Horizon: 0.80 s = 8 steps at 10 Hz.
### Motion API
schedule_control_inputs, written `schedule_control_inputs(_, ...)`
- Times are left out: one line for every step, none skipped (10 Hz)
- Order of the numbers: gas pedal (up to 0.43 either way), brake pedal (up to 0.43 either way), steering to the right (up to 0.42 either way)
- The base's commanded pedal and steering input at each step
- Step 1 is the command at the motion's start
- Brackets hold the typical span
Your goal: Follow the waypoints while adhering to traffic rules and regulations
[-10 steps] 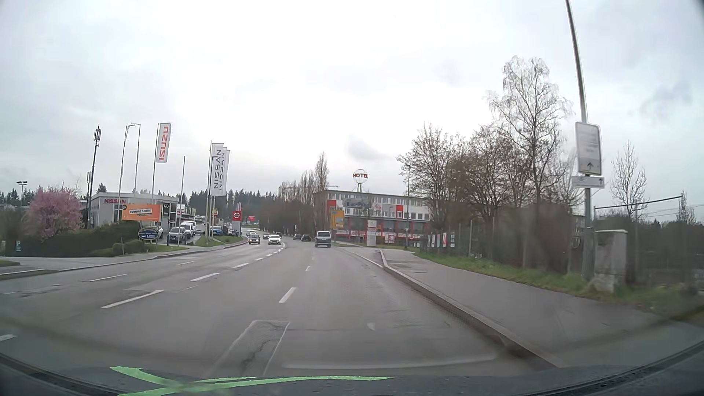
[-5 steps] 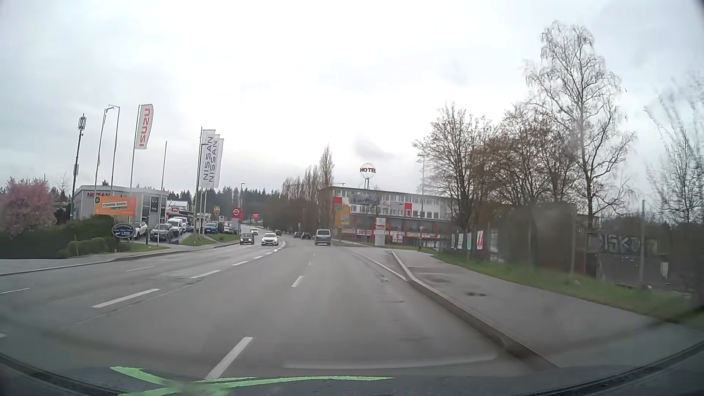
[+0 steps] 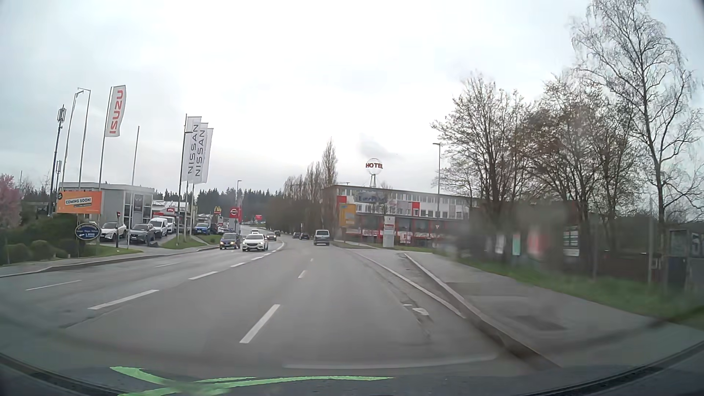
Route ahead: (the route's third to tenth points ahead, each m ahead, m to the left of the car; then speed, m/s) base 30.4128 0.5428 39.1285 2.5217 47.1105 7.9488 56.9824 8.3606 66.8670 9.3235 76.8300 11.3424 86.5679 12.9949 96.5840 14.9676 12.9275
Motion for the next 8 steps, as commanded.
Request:
schedule_control_inputs(0.118,0.000,-0.007)
schedule_control_inputs(0.118,0.000,-0.007)
schedule_control_inputs(0.118,0.000,-0.007)
schedule_control_inputs(0.118,0.000,-0.008)
schedule_control_inputs(0.118,0.000,-0.008)
schedule_control_inputs(0.118,0.000,-0.008)
schedule_control_inputs(0.118,0.000,-0.008)
schedule_control_inputs(0.118,0.000,-0.008)
